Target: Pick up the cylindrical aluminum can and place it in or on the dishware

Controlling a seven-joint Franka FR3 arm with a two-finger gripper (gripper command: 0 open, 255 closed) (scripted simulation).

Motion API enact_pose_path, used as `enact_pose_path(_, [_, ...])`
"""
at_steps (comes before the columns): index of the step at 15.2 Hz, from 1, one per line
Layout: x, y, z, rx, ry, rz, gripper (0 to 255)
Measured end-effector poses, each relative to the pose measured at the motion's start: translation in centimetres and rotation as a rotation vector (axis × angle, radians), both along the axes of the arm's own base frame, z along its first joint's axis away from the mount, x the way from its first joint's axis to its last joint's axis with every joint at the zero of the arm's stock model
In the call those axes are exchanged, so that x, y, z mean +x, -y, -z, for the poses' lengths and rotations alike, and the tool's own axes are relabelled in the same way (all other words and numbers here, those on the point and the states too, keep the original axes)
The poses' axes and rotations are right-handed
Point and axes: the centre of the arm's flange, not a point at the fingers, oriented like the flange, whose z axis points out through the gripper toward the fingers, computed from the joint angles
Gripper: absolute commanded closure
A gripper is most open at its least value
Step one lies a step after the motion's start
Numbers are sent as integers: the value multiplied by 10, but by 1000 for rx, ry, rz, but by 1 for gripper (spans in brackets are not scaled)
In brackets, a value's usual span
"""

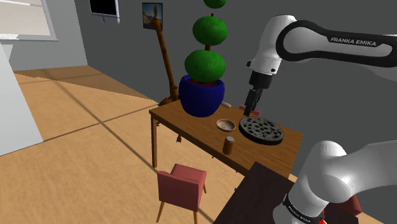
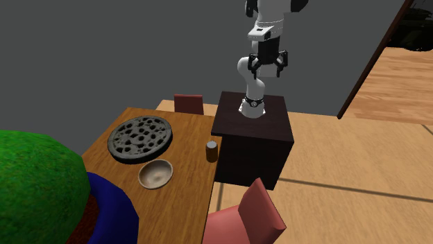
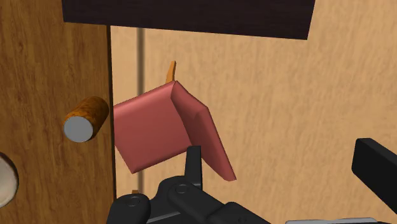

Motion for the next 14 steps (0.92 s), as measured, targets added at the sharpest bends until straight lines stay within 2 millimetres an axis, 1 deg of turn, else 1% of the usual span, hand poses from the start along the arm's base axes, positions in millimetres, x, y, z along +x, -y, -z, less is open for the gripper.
enact_pose_path(1, [0,0,0,0,0,0,0])
enact_pose_path(2, [2,3,4,-2,0,1,0])
enact_pose_path(5, [14,21,29,-11,-1,9,0])
enact_pose_path(6, [18,29,42,-14,-2,12,0])
enact_pose_path(8, [23,36,66,-21,-2,17,0])
enact_pose_path(11, [35,56,95,-32,-3,25,0])
enact_pose_path(14, [47,72,126,-43,-3,33,0])
